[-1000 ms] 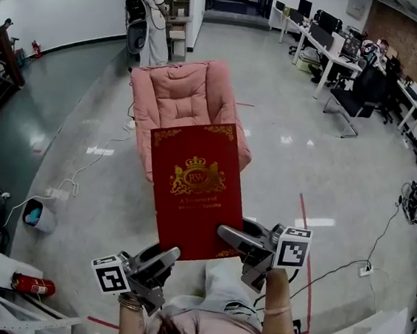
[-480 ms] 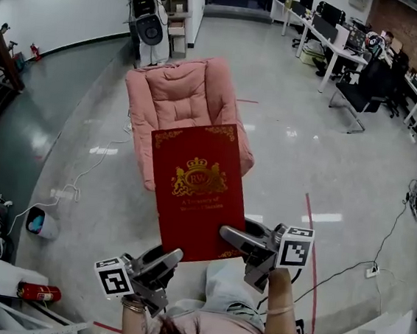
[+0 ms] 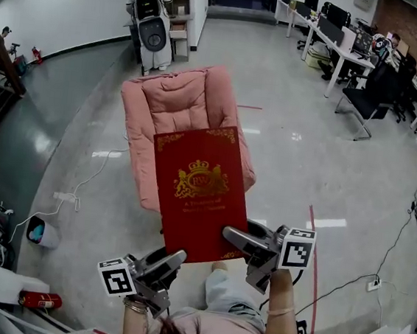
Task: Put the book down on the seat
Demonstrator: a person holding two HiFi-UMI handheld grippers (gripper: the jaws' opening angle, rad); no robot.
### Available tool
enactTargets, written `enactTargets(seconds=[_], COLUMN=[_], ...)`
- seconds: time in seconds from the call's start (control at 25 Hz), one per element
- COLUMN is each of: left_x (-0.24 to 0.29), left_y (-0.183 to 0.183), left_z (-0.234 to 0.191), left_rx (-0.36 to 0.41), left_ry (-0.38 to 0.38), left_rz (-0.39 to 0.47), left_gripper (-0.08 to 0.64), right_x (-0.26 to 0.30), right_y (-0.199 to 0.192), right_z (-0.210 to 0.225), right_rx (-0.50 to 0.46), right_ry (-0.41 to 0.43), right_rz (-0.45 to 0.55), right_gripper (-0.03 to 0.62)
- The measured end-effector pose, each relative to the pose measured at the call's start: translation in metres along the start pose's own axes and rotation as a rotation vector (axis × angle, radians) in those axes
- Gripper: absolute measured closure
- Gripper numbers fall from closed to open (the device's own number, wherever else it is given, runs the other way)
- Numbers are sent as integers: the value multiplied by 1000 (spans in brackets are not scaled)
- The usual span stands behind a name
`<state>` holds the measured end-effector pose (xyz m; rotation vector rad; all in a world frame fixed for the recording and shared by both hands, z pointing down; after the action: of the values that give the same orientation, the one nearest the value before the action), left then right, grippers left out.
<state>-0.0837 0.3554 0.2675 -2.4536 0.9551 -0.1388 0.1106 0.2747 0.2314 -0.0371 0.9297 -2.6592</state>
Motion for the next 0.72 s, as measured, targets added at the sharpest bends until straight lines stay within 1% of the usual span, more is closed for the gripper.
enactTargets(seconds=[0.36,0.44,0.6,0.72], left_x=[43,52,74,89], left_y=[28,31,41,44], left_z=[-18,-25,-34,-42], left_rx=[-3,-13,5,-6], left_ry=[32,39,52,63], left_rz=[32,42,54,72], left_gripper=[302,302,302,302], right_x=[14,15,18,18], right_y=[48,57,77,90], right_z=[38,49,69,84], right_rx=[5,10,10,15], right_ry=[42,47,64,76], right_rz=[-14,-21,-32,-50], right_gripper=[314,314,314,314])
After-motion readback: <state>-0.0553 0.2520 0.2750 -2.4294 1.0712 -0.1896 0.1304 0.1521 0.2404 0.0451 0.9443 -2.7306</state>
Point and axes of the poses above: the fingertips, and each gripper's own axes: x forward along the fingers, z to its right, y out of its top, the point moved 6 cm from there along -x, backward along the fingers
